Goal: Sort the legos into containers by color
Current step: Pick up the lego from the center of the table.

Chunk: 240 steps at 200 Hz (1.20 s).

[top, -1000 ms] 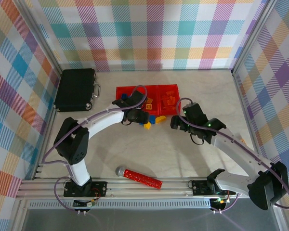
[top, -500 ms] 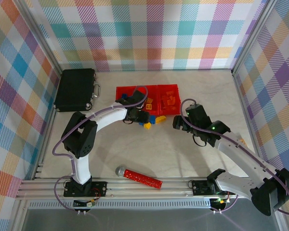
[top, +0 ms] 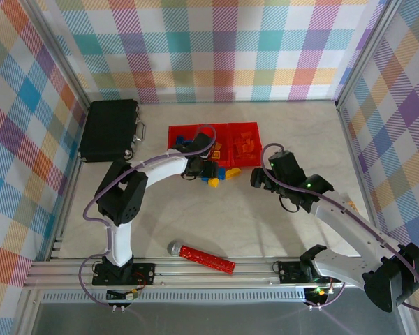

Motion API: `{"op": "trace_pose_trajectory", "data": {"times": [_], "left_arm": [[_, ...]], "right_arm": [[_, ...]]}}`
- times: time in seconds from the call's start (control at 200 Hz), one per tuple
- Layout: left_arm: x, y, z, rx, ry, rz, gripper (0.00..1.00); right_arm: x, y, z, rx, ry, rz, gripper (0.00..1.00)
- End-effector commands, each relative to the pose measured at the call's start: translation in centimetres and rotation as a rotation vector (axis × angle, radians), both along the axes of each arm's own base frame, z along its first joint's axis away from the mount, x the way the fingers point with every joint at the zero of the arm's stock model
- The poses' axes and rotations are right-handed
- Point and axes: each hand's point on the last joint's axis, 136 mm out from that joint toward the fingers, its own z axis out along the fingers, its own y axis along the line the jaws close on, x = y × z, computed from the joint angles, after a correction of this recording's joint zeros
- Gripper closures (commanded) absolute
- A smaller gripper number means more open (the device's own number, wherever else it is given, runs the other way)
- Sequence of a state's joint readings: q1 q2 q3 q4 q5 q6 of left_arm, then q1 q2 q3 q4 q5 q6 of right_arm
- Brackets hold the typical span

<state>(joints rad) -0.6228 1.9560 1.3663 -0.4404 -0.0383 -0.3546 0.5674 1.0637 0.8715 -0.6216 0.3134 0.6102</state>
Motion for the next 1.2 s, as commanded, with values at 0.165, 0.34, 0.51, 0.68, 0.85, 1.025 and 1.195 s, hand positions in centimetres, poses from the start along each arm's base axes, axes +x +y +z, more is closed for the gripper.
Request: {"op": "trace_pose_trajectory", "data": {"times": [0.165, 0.34, 0.51, 0.68, 0.85, 1.025, 1.195], "left_arm": [[1.1, -0.2, 0.4, -0.023, -0.011, 0.05, 0.51], [1.0, 0.3, 0.1, -0.024, -0.002, 0.072, 0.55], [0.7, 0.3, -0.1, -0.041, 0.006, 0.082, 0.53], [0.7, 0.6, -0.4, -0.03, 0.012, 0.094, 0.53], [0.6, 0.3, 0.7, -0.08, -0.017, 0.1, 0.63], [0.1, 0.6, 2.4, -0.103, -0.039, 0.105, 0.68], [-0.9, 1.6, 5.3, -0.128, -0.082, 0.12, 0.72]], "right_arm": [[-0.2, -0.8, 0.3, -0.015, -0.013, -0.02, 0.01], [-0.2, -0.8, 0.2, -0.01, -0.013, -0.022, 0.01], [-0.1, -0.6, 0.3, -0.007, -0.01, -0.017, 0.01], [-0.1, -0.5, 0.5, -0.003, -0.013, -0.016, 0.01], [-0.2, -0.6, 0.5, -0.004, -0.012, -0.018, 0.01], [-0.1, -0.6, 0.4, -0.003, -0.013, -0.02, 0.01], [0.0, -0.6, 0.5, -0.003, -0.016, -0.026, 0.01]]}}
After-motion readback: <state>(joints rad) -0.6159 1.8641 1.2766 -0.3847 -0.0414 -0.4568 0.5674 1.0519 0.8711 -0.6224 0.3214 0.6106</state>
